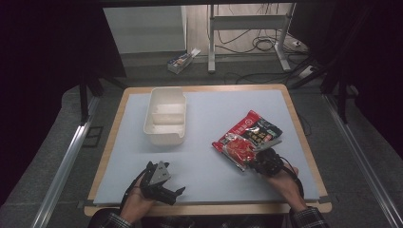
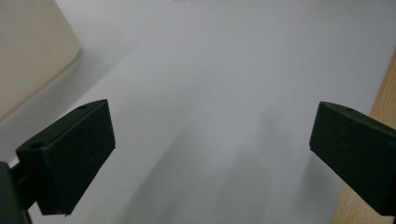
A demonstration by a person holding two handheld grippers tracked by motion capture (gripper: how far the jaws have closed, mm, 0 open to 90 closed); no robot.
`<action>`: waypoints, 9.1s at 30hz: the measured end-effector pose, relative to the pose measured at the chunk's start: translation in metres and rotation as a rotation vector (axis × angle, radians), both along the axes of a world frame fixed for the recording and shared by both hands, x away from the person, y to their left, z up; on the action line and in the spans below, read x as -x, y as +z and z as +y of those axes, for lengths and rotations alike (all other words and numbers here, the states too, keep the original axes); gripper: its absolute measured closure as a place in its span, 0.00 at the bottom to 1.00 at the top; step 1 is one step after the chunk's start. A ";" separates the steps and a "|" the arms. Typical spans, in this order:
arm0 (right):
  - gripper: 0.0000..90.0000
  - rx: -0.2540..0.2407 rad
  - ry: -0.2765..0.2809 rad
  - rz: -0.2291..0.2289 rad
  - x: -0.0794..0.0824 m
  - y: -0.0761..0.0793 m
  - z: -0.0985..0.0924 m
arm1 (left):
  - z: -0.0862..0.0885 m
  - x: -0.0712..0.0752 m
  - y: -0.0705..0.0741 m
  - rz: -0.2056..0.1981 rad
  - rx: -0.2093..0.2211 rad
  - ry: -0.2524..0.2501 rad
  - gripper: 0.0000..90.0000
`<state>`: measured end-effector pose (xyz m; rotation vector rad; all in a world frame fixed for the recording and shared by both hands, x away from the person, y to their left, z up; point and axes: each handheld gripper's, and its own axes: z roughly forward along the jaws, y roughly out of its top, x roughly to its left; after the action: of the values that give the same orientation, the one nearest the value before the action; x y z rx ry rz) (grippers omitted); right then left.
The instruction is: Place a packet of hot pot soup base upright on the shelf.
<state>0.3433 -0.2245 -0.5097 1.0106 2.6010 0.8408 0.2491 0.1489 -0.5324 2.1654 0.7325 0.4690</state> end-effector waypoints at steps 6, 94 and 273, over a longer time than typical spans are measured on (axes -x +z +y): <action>0.99 0.014 0.044 -0.013 -0.004 -0.001 0.019 | -0.001 0.000 0.000 0.008 -0.003 0.003 0.00; 0.75 0.005 -0.178 -0.148 -0.097 0.019 -0.004 | -0.028 -0.035 0.018 0.057 0.096 -0.035 0.06; 0.80 -0.493 0.076 -0.194 -0.143 0.173 0.153 | -0.001 -0.002 0.003 0.076 0.025 0.059 0.00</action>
<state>0.4860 -0.0717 -0.3372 0.8835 2.3284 1.5659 0.2513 0.1475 -0.5291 2.1533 0.8416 0.4070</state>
